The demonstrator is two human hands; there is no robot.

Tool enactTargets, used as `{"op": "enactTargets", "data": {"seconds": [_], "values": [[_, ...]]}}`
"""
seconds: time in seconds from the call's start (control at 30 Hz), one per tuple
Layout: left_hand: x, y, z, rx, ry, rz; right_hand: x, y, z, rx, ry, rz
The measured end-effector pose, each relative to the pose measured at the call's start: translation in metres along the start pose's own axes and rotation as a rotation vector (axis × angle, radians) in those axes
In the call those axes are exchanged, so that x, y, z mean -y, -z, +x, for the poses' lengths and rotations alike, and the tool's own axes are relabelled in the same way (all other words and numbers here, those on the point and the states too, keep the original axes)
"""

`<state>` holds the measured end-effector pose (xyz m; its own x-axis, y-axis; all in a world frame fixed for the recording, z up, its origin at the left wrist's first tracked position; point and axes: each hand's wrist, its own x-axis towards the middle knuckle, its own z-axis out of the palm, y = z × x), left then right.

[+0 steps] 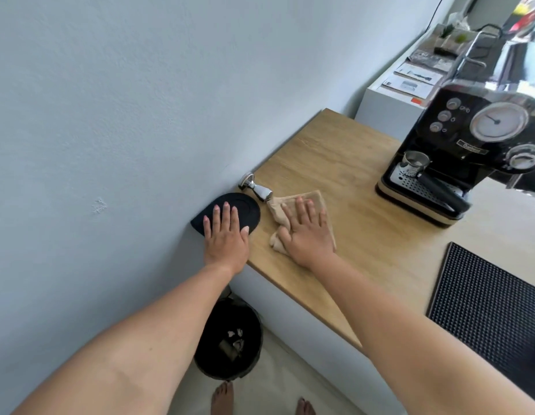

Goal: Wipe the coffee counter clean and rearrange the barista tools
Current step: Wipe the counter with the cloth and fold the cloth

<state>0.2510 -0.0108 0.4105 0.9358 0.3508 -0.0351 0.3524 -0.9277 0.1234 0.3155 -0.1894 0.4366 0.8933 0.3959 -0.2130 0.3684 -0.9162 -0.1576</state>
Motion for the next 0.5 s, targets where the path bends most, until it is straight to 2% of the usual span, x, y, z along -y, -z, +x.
{"op": "enactTargets", "data": {"seconds": [0.13, 0.23, 0.3, 0.37, 0.5], "values": [[0.001, 0.000, 0.000, 0.037, -0.022, 0.052, 0.027, -0.021, -0.054, -0.006, 0.240, -0.070], [0.002, 0.001, 0.001, 0.034, -0.019, 0.027, -0.004, -0.026, -0.088, 0.028, 0.432, -0.104], [0.002, 0.002, 0.002, 0.047, -0.009, -0.004, -0.037, -0.020, -0.098, 0.048, 0.459, -0.120], [0.001, 0.002, 0.002, 0.067, -0.012, -0.006, -0.072, -0.008, -0.094, 0.034, 0.307, -0.113], [0.001, 0.004, 0.002, 0.083, -0.016, -0.010, -0.095, 0.016, -0.056, -0.014, -0.289, 0.011]]}}
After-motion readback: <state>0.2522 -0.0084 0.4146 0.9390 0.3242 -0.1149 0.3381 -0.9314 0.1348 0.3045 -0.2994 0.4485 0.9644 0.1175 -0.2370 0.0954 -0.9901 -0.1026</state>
